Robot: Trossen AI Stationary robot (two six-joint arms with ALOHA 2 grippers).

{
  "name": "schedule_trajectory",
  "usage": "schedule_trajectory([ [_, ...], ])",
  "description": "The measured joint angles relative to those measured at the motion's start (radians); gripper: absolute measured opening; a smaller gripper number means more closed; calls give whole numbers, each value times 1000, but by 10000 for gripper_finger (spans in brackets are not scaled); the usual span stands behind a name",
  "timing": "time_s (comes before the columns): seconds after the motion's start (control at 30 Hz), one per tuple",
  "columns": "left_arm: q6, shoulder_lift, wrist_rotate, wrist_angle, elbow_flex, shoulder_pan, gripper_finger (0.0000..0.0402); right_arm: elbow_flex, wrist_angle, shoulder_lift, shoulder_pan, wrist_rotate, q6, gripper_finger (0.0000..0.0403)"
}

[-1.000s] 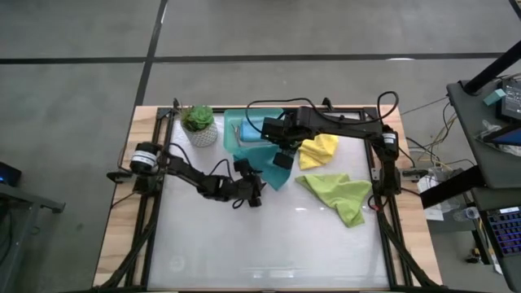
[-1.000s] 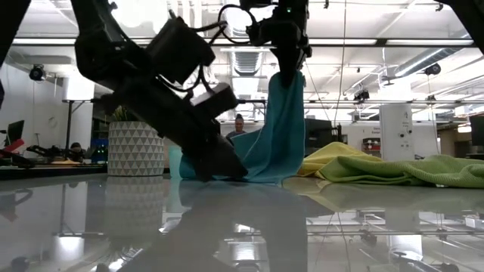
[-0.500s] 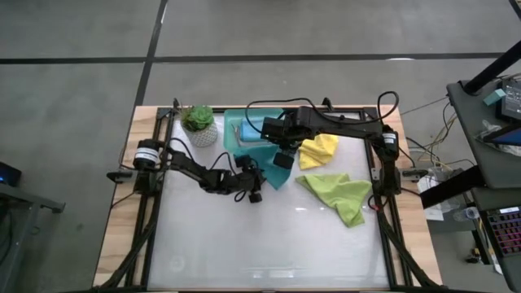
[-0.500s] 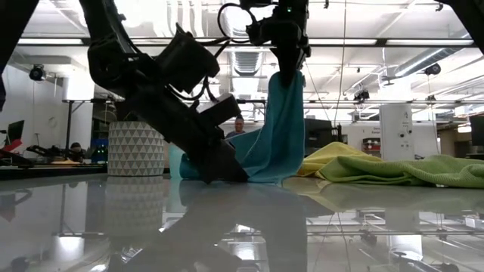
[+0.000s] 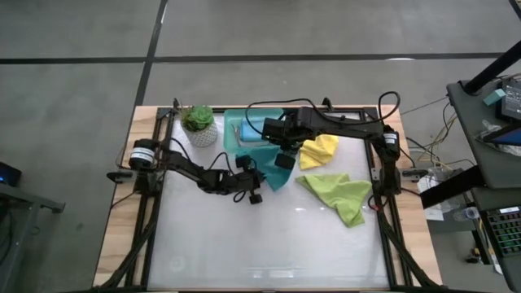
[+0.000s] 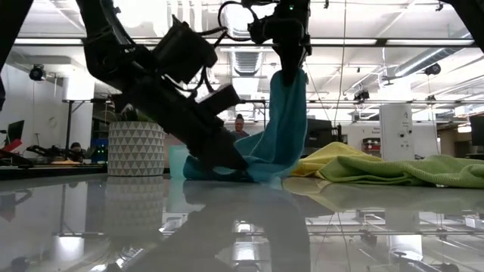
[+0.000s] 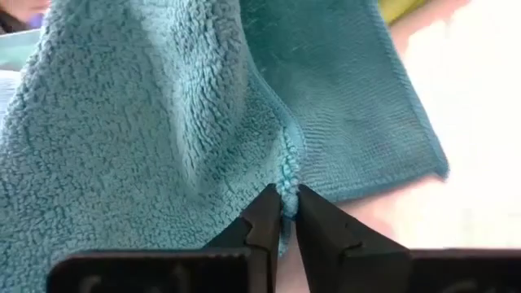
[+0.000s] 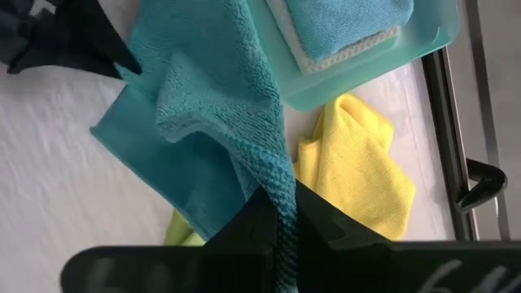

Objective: Fold microfiber towels
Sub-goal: Fold the light blue microfiber cloth

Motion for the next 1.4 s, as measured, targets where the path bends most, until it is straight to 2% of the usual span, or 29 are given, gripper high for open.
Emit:
schedule_trajectory([
  [0.17,-27,-29,133,-41,-2,0,58,-12,-1,-2,14,0,-2,9],
  [0.37,-74,-17,138,-45,-2,2,88,-35,2,-2,26,0,0,9],
  [0.53,-77,-4,156,-44,-1,1,93,-48,8,-2,31,0,1,9],
  [0.77,-70,-4,159,-29,0,0,87,-75,15,-2,31,1,1,9],
  [1.03,-72,-5,160,-28,0,0,6,-109,17,-2,31,1,0,9],
  [1.3,-98,-5,171,-25,0,-2,6,-110,17,-2,31,1,-1,9],
  [1.4,-127,-6,259,-27,0,-1,28,-110,17,-2,31,1,-1,9],
])
